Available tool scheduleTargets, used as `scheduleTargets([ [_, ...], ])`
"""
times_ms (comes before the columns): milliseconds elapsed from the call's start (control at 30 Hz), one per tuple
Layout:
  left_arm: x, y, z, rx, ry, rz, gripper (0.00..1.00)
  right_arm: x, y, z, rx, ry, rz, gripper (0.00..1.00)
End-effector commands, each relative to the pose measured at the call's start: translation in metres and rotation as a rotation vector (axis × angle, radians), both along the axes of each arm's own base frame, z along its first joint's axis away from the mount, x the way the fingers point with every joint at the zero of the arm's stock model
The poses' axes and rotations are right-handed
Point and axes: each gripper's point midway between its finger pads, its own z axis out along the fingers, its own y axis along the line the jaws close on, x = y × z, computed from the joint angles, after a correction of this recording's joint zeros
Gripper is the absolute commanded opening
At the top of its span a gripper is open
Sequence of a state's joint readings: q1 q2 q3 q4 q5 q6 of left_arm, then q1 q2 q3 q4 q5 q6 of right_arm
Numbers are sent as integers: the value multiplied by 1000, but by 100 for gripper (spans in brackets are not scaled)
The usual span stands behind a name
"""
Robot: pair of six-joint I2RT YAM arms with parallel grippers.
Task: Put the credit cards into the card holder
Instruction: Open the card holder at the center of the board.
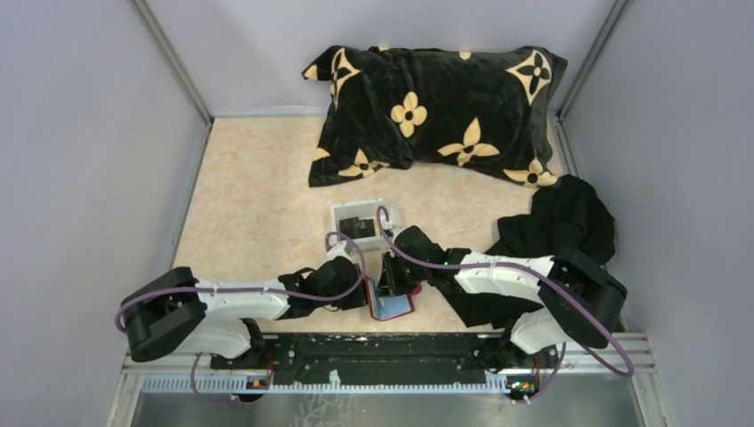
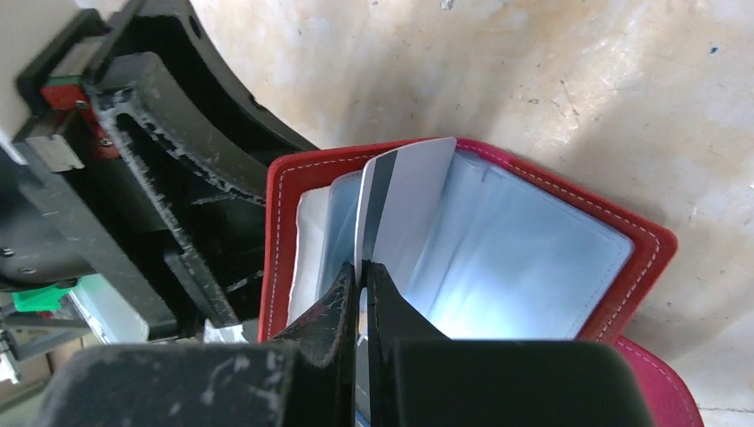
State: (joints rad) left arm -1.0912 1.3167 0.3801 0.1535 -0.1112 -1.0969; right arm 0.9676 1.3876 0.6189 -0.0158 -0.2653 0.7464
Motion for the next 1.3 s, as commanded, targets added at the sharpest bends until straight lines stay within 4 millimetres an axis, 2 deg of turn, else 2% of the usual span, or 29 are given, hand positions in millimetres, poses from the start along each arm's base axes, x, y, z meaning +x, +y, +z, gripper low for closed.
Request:
scheduleTargets([
  [0,-44,64,-43,305,162,-42,36,-9,23,0,11,-29,92,0],
  [200,-35,94,2,342,114,100,41,-9,23,-15,-59,-38,109,0],
  [333,-25,103,42,293,47,175,42,-9,24,-21,-101,-58,119,0],
  [467,-20,102,60,250,15,193,40,-6,26,-14,-121,-93,117,0],
  [667,-25,96,59,258,50,171,36,-6,29,-5,-126,-125,125,0],
  [867,-20,87,71,197,26,176,34,-10,32,-3,-147,-154,142,0],
  [1267,-28,62,37,173,85,118,33,-15,32,-4,-141,-145,152,0],
])
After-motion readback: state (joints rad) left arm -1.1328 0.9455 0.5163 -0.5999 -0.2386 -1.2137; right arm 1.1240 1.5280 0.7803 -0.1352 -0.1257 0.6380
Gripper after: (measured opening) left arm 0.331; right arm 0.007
